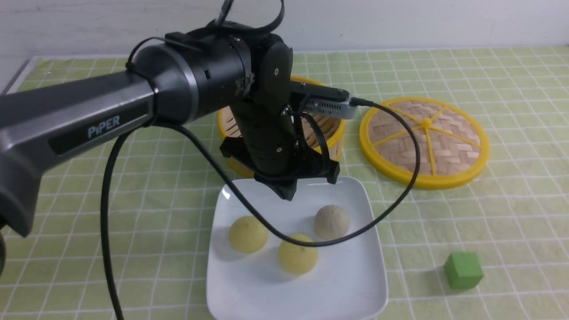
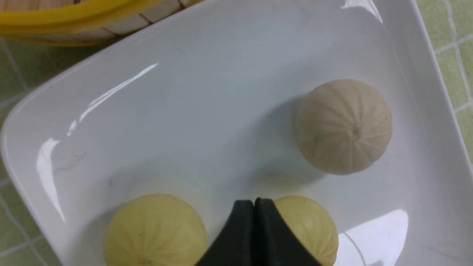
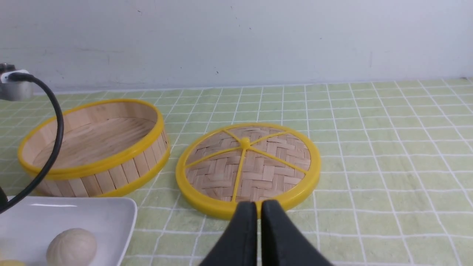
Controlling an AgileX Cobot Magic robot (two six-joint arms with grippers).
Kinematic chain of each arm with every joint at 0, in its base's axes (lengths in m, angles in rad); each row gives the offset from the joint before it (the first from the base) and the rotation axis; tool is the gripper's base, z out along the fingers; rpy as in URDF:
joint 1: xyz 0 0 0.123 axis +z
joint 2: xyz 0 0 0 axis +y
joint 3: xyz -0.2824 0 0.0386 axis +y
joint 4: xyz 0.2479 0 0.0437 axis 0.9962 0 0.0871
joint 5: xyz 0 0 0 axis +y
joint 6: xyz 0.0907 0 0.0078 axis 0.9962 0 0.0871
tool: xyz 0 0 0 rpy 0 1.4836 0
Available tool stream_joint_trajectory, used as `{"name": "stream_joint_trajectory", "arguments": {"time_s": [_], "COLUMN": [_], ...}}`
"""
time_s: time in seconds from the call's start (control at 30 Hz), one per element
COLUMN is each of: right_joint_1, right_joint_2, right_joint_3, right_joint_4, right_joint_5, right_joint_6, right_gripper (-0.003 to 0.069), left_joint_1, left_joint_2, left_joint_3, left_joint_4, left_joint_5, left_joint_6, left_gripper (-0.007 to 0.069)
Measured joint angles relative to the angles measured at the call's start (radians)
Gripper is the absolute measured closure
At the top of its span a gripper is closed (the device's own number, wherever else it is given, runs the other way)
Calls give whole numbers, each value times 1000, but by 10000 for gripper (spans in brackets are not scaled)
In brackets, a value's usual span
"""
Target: Put the steamed buns into the plate on the green tablecloth.
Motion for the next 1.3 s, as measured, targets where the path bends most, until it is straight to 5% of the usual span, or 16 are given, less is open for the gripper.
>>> {"name": "stream_joint_trajectory", "arguments": {"time_s": [0.53, 0.9, 1.3], "right_joint_1": [0, -60, -142], "right_joint_2": [0, -144, -236], "right_joint_3": [11, 220, 300], "right_joint_4": [0, 0, 5], "right_joint_5": [-1, 44, 133], "right_joint_6": [0, 0, 0], "right_gripper": [599, 586, 571], "left_joint_1": [0, 0, 0], "left_joint_2": [0, -17, -325], "left_joint_3": [0, -2, -3], "left_joint_4": [27, 66, 148], "left_joint_5": [-3, 8, 130], "left_joint_6": [1, 1, 1], "left_gripper": [612, 606, 601]}}
